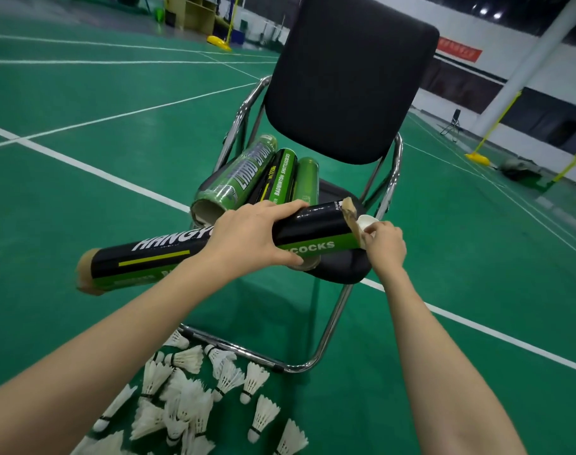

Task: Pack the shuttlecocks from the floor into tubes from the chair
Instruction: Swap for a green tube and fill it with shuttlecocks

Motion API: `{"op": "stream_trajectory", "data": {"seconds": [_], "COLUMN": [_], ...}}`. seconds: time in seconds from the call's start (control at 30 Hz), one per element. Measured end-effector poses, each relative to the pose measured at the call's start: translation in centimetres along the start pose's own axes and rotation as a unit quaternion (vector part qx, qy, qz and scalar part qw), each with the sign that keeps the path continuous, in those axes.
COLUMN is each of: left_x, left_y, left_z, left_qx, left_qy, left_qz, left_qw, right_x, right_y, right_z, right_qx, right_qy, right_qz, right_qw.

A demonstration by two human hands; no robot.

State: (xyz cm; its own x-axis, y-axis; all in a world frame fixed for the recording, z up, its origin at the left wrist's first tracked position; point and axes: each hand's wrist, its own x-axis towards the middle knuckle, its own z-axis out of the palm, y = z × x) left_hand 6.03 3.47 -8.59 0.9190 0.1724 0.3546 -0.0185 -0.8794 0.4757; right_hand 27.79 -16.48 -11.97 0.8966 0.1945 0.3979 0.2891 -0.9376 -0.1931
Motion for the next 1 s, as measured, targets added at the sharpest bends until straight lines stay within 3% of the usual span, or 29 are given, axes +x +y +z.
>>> {"op": "stream_trajectory", "data": {"seconds": [0.17,0.27,0.4,0.53,0.83,1.0], "left_x": [-0.5,-0.7,-1.0,-1.5,-3.6,-4.9], "left_y": [-0.3,-0.3,-0.4,-0.6,0.0,-0.2], "left_z": [0.5,0.6,0.7,0.6,-0.5,-1.0], "left_qx": [-0.018,-0.031,-0.03,-0.047,-0.132,-0.141], "left_qy": [-0.013,-0.012,-0.009,0.002,0.007,0.016], "left_qz": [-0.008,-0.012,-0.012,-0.023,-0.053,-0.056], "left_qw": [1.0,0.999,0.999,0.999,0.99,0.988], "right_x": [0.0,-0.4,-3.9,-10.1,-15.0,-16.2], "right_y": [-0.2,-0.7,-3.2,-5.9,-9.4,-10.4], "right_z": [-0.4,-1.8,-6.6,-10.7,-11.9,-12.0], "right_qx": [0.111,0.231,0.422,0.553,0.599,0.565], "right_qy": [-0.012,0.023,0.071,0.019,-0.03,-0.045], "right_qz": [0.093,0.106,0.068,0.008,-0.063,-0.087], "right_qw": [0.989,0.967,0.901,0.833,0.798,0.82]}}
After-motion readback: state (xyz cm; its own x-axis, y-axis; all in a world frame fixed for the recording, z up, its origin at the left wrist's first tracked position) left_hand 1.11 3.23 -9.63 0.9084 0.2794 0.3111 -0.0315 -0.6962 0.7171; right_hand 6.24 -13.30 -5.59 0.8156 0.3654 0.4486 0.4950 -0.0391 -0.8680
